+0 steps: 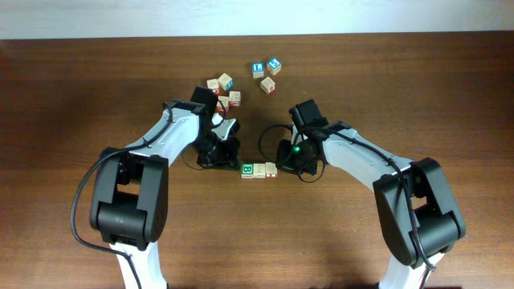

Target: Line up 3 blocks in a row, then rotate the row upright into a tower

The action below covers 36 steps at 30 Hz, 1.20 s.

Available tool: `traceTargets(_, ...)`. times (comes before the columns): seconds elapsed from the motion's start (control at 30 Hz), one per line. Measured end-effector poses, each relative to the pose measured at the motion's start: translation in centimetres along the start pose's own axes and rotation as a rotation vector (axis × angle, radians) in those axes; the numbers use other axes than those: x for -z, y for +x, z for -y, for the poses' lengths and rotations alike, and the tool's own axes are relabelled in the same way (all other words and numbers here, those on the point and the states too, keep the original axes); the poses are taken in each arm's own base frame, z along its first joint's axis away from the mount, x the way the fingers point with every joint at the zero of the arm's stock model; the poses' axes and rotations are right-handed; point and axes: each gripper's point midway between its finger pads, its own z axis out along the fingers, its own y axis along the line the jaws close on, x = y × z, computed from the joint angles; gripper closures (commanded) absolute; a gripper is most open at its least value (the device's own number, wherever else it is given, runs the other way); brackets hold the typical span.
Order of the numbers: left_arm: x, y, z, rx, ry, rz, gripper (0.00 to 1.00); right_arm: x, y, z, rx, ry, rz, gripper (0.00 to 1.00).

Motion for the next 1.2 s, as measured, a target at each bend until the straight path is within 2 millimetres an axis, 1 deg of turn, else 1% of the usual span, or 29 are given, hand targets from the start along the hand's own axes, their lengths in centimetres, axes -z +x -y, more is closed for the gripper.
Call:
traceTargets(0.33, -0.1, 0.1, -0.1, 0.063, -0.006, -0.001, 1.00, 0.0, 0.1, 0.0, -0.035, 0.002, -0.003, 0.96)
traceTargets(0.43, -0.6, 0.0, -0.2, 0.055, -0.005, 0.008, 1.00, 0.0, 0.2, 0.1, -0.037, 0.004, -0.006, 0.96)
traceTargets(0.5, -1.2, 0.4, -0.3, 0.055, -0.005, 0.001, 1.00, 0.0, 0.2, 0.1, -0.040, 0.005, -0.006, 0.96)
traceTargets(0.57, -1.3, 0.4, -0.2, 0.049, -0.005, 0.003, 1.00, 0.0, 0.2, 0.1, -0.041, 0.005, -0.006, 0.96)
traceTargets(0.67, -1.3, 0.0, -0.2, 0.041, -0.003, 0.018, 1.00, 0.0, 0.2, 0.1, -0.041, 0.005, -0.007, 0.96)
traceTargets(1.2, -1.3, 0.1, -0.2, 0.037, -0.003, 0.014, 1.00, 0.0, 0.2, 0.1, -0.049, 0.005, -0.007, 0.95)
